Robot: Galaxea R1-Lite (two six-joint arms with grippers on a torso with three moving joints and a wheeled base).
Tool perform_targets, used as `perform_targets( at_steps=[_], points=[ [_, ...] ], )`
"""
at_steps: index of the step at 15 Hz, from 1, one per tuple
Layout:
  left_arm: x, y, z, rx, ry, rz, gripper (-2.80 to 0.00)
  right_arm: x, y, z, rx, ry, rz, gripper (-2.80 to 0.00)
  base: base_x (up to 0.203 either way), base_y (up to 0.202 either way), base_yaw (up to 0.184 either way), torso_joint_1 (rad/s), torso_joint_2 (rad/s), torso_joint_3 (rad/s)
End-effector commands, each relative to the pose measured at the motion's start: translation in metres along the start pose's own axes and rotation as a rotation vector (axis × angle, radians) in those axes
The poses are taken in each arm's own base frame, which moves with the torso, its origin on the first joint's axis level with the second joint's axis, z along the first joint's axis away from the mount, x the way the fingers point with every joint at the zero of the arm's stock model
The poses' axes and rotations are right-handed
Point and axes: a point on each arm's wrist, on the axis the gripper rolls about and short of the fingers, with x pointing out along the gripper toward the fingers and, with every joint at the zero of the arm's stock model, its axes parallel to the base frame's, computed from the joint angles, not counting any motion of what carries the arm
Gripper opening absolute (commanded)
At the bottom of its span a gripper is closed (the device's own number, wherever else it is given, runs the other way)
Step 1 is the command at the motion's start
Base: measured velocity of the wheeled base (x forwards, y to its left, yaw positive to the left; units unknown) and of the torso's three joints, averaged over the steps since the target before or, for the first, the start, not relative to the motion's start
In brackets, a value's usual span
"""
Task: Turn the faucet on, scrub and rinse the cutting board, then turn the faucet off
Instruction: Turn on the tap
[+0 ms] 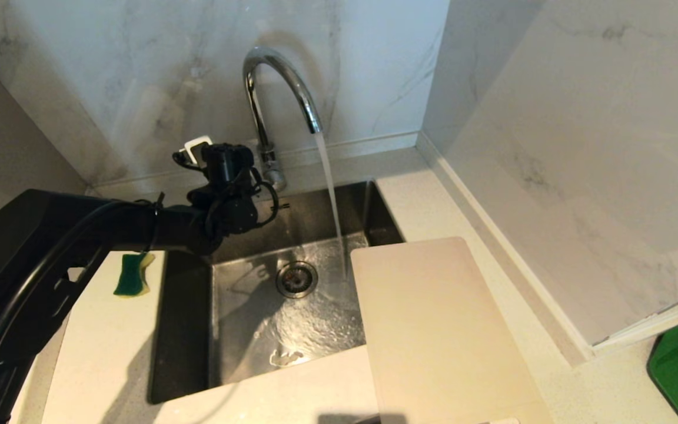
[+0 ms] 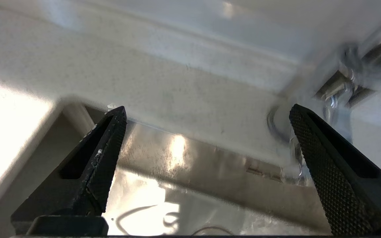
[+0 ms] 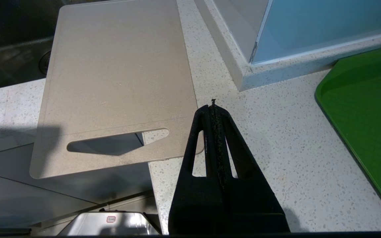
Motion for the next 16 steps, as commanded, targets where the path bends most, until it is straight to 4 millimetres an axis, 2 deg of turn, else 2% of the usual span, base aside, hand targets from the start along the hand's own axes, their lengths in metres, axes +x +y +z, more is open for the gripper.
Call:
perform_targets(
  at_steps=[1,5,10,11,13,16],
  points=[
    [0.0,-0.004,0.012,-0.03,-0.023,-0.005,0.0,0.0,0.0,0.0,0.0,0.001,0.0,-2.8,0.0,0.0,0.0,0.0,0.0,0.0],
    [-0.009,-0.005,0.039,-0.031,-0.02,-0.02,0.0,0.0,0.0,0.0,0.0,0.001,-0.001,-2.8,0.0,0.0,0.0,0.0,0.0,0.0],
    [-0.024,0.003,0.087,-0.046,-0.022,-0.051,0.0,0.0,0.0,0.0,0.0,0.001,0.0,-2.8,0.0,0.0,0.0,0.0,0.0,0.0],
    [-0.026,0.005,0.094,-0.038,-0.012,-0.047,-2.8,0.0,0.0,0.0,0.0,0.001,0.0,-2.8,0.0,0.0,0.0,0.0,0.0,0.0],
    [-0.028,0.011,0.106,-0.048,0.004,-0.057,-2.8,0.0,0.0,0.0,0.0,0.001,0.0,-2.8,0.0,0.0,0.0,0.0,0.0,0.0],
    [-0.037,0.03,0.138,-0.043,0.059,-0.078,-2.8,0.0,0.0,0.0,0.0,0.001,0.0,-2.8,0.0,0.0,0.0,0.0,0.0,0.0]
  ],
)
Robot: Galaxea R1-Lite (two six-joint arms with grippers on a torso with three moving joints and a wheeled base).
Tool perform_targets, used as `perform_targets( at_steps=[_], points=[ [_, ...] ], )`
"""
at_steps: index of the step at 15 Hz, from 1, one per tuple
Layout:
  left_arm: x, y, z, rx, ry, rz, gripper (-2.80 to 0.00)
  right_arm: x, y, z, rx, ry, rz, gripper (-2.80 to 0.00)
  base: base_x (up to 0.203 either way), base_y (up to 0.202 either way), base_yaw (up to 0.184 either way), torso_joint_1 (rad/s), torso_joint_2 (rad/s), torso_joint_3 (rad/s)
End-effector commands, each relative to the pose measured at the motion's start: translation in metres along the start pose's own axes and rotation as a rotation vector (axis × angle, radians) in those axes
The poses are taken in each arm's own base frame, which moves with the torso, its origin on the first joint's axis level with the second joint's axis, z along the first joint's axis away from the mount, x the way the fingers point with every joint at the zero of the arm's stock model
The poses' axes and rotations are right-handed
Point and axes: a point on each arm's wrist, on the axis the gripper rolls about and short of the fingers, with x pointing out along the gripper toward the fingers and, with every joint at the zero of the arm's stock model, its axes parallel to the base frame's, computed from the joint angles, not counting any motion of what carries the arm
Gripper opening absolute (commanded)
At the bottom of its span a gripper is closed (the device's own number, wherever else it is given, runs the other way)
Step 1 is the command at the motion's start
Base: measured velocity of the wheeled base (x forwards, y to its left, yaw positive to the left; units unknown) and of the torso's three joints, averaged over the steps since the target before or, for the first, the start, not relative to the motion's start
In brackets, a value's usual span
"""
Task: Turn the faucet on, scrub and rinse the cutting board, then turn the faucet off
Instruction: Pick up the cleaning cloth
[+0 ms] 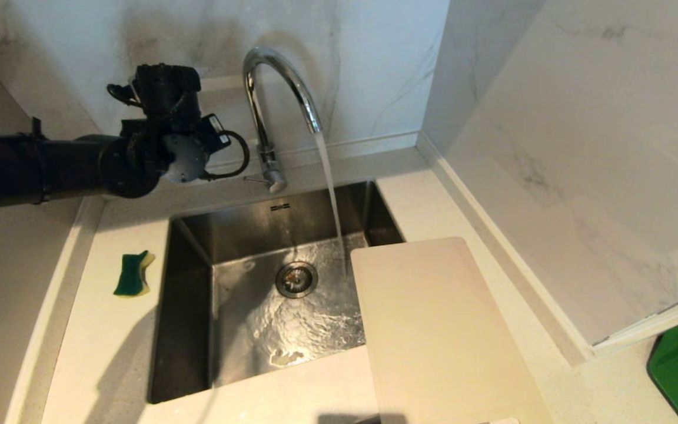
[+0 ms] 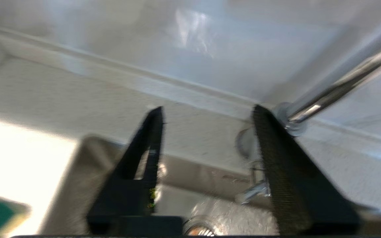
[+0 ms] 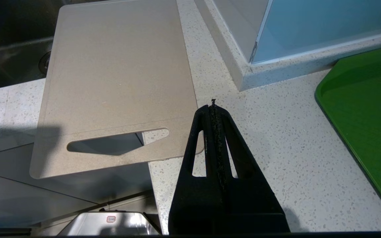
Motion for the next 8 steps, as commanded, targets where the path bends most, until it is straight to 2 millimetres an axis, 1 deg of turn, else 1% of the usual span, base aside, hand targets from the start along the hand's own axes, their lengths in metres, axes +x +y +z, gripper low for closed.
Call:
perform_targets(
  at_steps=[1,2,3,5,7,8],
  points=[
    [-0.015,0.019,0.039,-0.005,0.024,-0.005,-2.8,0.0,0.0,0.0,0.001,0.0,0.0,-2.8,0.0,0.0,0.0,0.0,0.0,0.0],
    [-0.018,0.031,0.049,0.014,0.058,0.0,-2.8,0.0,0.0,0.0,0.001,0.0,0.0,-2.8,0.0,0.0,0.0,0.0,0.0,0.0],
    [-0.023,0.043,0.053,0.052,0.108,0.016,-2.8,0.0,0.0,0.0,0.001,0.0,0.0,-2.8,0.0,0.0,0.0,0.0,0.0,0.0],
    [-0.042,0.071,0.062,0.135,0.247,0.012,-2.8,0.0,0.0,0.0,0.001,0.0,0.0,-2.8,0.0,0.0,0.0,0.0,0.0,0.0],
    [-0.039,0.091,0.054,0.18,0.331,0.037,-2.8,0.0,0.0,0.0,0.001,0.0,0.0,-2.8,0.0,0.0,0.0,0.0,0.0,0.0],
    [-0.036,0.099,0.045,0.211,0.368,0.06,-2.8,0.0,0.0,0.0,0.001,0.0,0.0,-2.8,0.0,0.0,0.0,0.0,0.0,0.0]
  ],
)
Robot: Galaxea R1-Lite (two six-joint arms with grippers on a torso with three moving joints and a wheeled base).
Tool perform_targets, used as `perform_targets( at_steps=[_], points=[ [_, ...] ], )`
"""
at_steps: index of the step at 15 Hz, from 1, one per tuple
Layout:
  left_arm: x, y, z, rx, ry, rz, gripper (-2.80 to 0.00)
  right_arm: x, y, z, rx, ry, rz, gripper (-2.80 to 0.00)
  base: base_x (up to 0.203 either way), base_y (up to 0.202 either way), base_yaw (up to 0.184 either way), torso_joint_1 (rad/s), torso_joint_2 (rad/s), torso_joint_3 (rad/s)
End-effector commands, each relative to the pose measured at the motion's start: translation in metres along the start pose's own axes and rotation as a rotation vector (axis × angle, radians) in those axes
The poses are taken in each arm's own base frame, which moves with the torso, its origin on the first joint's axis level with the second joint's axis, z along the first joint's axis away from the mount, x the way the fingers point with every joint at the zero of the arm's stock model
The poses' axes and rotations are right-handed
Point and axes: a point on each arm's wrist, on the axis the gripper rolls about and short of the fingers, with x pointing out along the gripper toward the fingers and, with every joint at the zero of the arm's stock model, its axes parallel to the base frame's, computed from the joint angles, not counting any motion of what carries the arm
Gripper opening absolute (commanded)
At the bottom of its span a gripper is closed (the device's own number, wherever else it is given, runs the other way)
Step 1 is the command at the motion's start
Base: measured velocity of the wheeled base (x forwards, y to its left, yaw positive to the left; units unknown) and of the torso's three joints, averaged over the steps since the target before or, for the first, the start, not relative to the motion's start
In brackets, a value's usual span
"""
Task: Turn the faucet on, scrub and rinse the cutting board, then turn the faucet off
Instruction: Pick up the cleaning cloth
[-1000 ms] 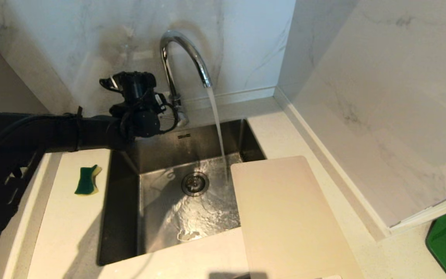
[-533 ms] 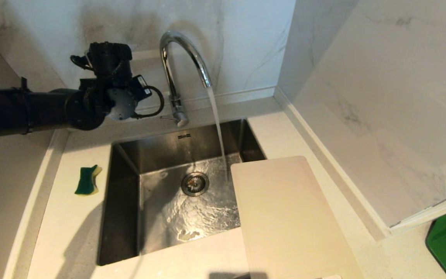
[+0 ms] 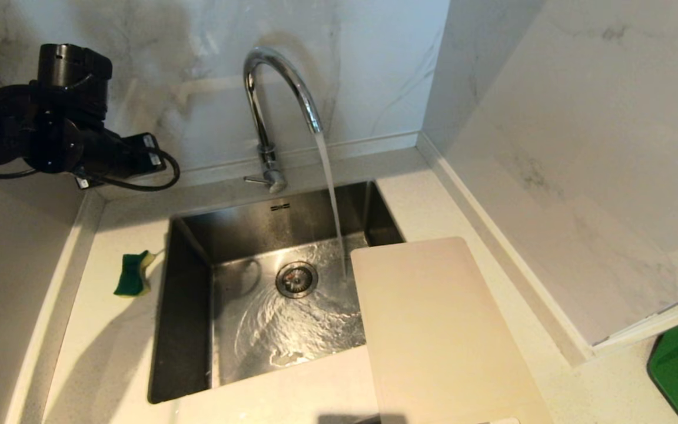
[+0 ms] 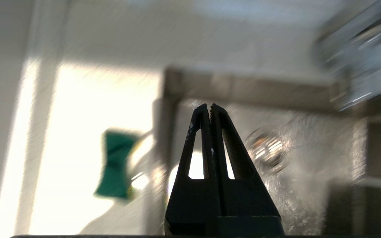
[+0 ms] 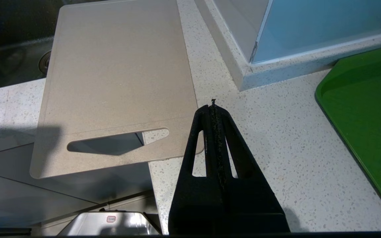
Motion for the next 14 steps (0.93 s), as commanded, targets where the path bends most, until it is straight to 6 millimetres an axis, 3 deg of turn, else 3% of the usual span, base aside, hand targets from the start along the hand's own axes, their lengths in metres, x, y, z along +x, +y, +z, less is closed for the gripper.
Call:
perform_targets(
  at_steps=[1,4,6,14],
  points=[
    [0.004,0.022,-0.014,0.054,0.065,0.063,-2.8,0.0,0.0,0.0,0.001,0.0,0.0,-2.8,0.0,0.0,0.0,0.0,0.0,0.0],
    [0.033,0.041,-0.047,0.117,0.179,0.133,-2.8,0.0,0.0,0.0,0.001,0.0,0.0,-2.8,0.0,0.0,0.0,0.0,0.0,0.0],
    [0.037,0.043,-0.057,0.126,0.206,0.14,-2.8,0.0,0.0,0.0,0.001,0.0,0.0,-2.8,0.0,0.0,0.0,0.0,0.0,0.0],
    [0.057,0.08,-0.078,0.081,0.353,0.1,-2.8,0.0,0.0,0.0,0.001,0.0,0.0,-2.8,0.0,0.0,0.0,0.0,0.0,0.0]
  ],
)
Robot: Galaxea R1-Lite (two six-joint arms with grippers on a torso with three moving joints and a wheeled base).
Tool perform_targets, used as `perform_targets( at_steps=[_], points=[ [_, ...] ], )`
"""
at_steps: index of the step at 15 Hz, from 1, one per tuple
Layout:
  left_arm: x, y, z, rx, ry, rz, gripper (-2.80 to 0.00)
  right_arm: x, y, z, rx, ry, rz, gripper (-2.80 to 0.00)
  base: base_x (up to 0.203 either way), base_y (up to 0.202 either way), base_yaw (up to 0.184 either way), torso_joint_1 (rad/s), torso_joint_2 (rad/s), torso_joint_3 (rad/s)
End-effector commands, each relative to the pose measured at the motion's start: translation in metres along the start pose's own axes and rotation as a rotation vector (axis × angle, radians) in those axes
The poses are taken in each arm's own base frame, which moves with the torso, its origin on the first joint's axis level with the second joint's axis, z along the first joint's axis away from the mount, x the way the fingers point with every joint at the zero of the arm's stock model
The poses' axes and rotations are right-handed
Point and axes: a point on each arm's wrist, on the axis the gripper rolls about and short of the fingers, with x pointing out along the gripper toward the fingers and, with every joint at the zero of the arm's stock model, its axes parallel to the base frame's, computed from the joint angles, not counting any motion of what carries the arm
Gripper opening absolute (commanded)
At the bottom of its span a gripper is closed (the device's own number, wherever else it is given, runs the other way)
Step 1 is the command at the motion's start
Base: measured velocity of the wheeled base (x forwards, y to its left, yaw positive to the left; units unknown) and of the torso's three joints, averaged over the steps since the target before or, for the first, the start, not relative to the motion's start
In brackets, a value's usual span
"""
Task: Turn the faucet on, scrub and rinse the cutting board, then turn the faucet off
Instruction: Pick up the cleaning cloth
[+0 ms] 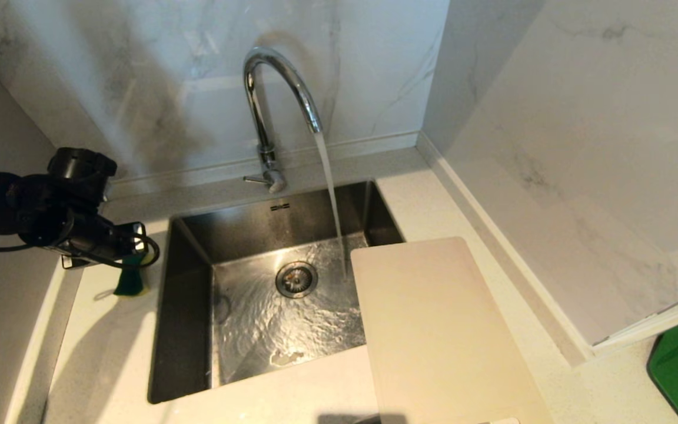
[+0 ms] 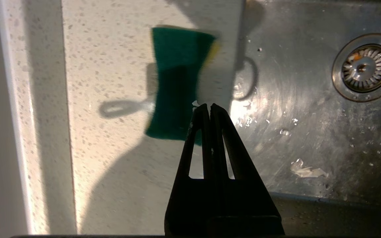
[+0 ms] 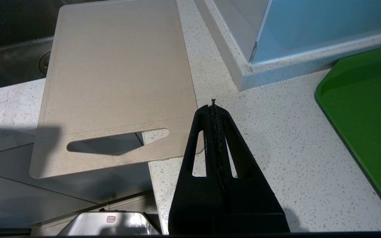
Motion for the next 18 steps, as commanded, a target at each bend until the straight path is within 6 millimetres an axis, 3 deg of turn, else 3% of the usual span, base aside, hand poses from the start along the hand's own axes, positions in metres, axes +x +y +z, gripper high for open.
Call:
perform_targets(
  at_steps=[1,4,18],
  points=[
    [0.011,0.018,-0.001,0.001,0.03,-0.024,-2.8,0.0,0.0,0.0,0.0,0.0,0.0,-2.8,0.0,0.0,0.0,0.0,0.0,0.0],
    [0.018,0.035,-0.003,0.042,0.028,-0.011,-2.8,0.0,0.0,0.0,0.0,0.001,0.0,-2.8,0.0,0.0,0.0,0.0,0.0,0.0],
    [0.024,0.034,-0.015,0.045,0.073,-0.066,-2.8,0.0,0.0,0.0,0.0,0.0,0.0,-2.8,0.0,0.0,0.0,0.0,0.0,0.0]
  ],
)
